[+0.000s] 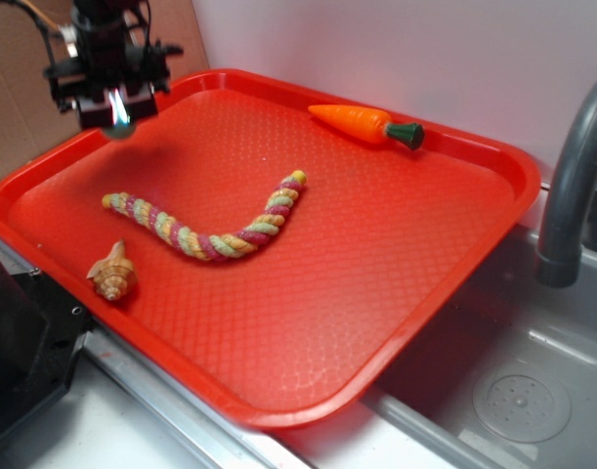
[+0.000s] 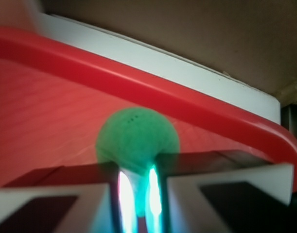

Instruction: Grab the green ball.

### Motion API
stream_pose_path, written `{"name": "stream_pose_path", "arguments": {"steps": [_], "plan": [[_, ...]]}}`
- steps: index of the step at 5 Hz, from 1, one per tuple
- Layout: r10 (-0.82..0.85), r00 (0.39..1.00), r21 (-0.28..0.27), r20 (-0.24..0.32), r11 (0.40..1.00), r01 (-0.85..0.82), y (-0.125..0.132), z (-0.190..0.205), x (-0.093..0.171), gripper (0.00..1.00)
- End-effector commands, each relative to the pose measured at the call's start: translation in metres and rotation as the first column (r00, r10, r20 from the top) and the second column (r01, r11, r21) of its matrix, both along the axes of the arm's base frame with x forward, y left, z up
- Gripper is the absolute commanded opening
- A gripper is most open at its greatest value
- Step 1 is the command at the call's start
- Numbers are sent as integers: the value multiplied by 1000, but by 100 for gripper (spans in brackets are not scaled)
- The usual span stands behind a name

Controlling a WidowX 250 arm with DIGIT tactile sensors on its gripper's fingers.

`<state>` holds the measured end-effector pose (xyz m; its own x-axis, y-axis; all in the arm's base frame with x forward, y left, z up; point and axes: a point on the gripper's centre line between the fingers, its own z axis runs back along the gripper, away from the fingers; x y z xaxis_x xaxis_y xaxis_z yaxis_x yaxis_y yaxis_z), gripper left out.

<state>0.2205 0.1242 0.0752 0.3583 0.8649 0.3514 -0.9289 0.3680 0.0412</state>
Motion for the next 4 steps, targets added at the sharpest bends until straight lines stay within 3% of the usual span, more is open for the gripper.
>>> {"name": "stream_pose_path", "arguments": {"steps": [1, 2, 3, 4], "plan": [[-350, 917, -243, 191, 888, 390, -46, 106, -10, 0], [-491, 840, -355, 231, 761, 543, -59, 112, -12, 0], [-505, 842, -458, 188, 713, 530, -60, 106, -10, 0], [-468, 866, -411, 174, 765, 496, -55, 103, -9, 0]]}}
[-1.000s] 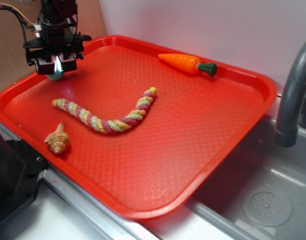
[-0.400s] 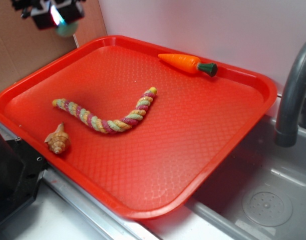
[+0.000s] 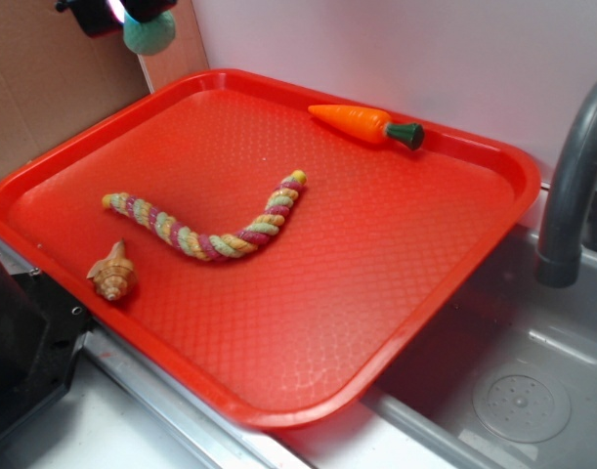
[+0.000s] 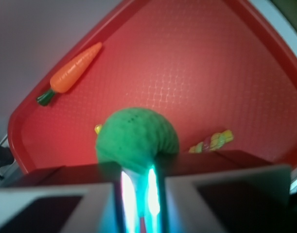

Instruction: Grab the green ball.

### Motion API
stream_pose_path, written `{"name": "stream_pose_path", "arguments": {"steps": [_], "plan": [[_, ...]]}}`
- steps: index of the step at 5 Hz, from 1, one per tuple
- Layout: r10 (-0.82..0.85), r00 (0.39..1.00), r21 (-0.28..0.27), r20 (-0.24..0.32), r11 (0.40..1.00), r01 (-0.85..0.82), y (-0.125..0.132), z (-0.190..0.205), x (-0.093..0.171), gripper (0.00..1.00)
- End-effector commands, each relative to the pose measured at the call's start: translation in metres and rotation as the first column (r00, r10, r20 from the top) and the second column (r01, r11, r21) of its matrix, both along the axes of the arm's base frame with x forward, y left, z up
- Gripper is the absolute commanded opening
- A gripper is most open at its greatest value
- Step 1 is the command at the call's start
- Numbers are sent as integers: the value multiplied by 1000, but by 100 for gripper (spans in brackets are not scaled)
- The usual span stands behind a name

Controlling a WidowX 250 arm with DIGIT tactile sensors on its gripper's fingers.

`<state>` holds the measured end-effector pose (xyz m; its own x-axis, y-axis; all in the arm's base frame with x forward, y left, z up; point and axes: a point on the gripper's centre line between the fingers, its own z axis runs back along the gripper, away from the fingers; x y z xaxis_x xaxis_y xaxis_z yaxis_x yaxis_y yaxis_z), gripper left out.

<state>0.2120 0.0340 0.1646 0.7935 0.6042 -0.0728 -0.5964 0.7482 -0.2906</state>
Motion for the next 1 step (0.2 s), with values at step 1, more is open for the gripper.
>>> {"name": "stream_pose_path", "arguments": {"steps": [1], "plan": [[68, 995, 92, 68, 993, -74, 40, 8, 3, 0]]}}
